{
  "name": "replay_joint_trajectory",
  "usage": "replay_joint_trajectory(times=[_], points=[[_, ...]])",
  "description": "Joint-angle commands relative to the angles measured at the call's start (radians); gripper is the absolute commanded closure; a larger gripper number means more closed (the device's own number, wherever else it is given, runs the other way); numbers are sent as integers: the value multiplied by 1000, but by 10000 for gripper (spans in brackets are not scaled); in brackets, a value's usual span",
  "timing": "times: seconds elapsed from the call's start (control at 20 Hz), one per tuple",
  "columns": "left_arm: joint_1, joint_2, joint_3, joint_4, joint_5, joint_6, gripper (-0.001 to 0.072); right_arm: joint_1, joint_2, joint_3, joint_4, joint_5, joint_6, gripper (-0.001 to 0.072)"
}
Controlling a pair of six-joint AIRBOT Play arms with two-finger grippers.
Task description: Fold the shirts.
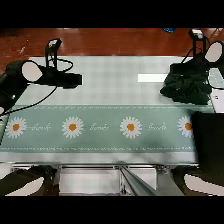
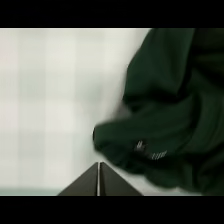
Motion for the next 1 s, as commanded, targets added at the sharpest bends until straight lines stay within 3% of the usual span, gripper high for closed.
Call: replay_joint_trajectory(times=[0.0,0.1,0.2,0.25,0.3,0.35,0.65,0.85,0.9,0.95], points=[[1,-3,0,0,124,1,681,-8,-10,1,-177,-237,49,304],[1,-4,0,0,181,0,681,-45,-42,1,-304,-268,115,301],[3,-6,0,1,237,0,652,-123,-97,1,-319,-268,164,301],[10,-11,0,1,273,0,565,-161,-126,1,-309,-271,190,301],[18,-14,0,0,297,0,245,-200,-159,1,-282,-279,200,301],[28,-21,1,0,312,0,201,-232,-190,1,-238,-286,200,301],[90,-57,0,3,205,10,203,-314,-374,1,-69,-246,174,301],[124,-55,21,0,249,22,203,-312,-425,1,159,-166,21,337],[135,-53,37,0,230,0,203,-308,-430,1,220,-128,-34,459],[150,-50,64,0,159,-5,203,-307,-428,2,278,-87,-87,636]])
